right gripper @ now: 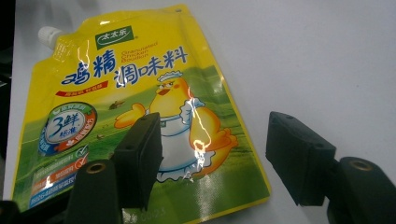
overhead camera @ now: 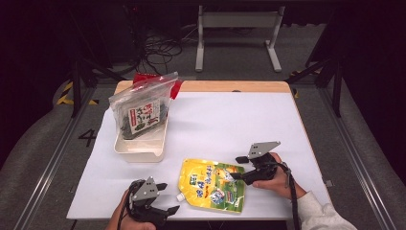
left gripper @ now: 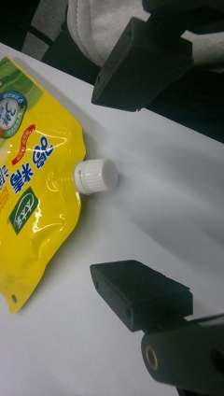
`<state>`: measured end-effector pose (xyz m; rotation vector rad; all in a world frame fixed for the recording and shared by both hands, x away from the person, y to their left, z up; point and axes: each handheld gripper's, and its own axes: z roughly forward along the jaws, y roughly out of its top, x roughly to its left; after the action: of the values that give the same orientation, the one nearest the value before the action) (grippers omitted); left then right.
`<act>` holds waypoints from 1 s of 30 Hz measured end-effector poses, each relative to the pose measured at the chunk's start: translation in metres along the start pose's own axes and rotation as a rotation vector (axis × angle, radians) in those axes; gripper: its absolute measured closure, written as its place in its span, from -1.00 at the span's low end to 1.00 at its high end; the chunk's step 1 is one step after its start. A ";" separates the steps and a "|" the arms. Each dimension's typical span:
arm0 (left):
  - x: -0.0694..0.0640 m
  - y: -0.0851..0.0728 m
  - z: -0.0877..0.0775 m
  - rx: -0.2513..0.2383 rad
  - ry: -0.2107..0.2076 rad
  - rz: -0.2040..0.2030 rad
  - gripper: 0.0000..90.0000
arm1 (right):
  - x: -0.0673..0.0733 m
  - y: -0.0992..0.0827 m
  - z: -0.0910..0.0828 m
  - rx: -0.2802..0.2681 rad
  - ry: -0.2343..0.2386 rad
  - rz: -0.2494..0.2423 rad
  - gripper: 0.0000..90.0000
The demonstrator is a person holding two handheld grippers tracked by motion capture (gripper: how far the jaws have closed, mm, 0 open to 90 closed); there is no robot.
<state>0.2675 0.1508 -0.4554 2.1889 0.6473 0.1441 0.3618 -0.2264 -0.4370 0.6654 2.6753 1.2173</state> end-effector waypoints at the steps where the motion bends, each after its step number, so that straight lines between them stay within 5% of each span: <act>1: -0.001 0.001 0.002 0.008 0.017 0.009 -0.52 | 0.000 0.000 0.001 0.004 0.001 0.000 -0.20; 9: -0.005 0.004 0.016 0.092 0.053 0.081 0.03 | 0.000 -0.001 0.004 0.011 0.005 0.006 -0.21; 12: -0.002 0.004 0.018 0.099 0.055 0.074 0.12 | 0.000 -0.001 0.004 0.012 0.005 0.010 -0.21; 18: -0.001 0.009 0.022 0.105 0.058 0.148 0.34 | -0.002 -0.001 0.004 0.011 0.000 0.011 -0.21; 20: 0.001 0.013 0.025 0.102 0.078 0.161 0.55 | -0.002 -0.002 0.004 0.013 0.008 0.017 -0.19; 30: 0.022 0.026 0.038 0.061 0.138 0.087 0.47 | 0.000 -0.003 0.006 0.031 0.107 0.039 -0.19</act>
<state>0.3089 0.1222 -0.4635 2.2817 0.6401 0.3265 0.3626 -0.2241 -0.4433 0.6786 2.7861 1.2576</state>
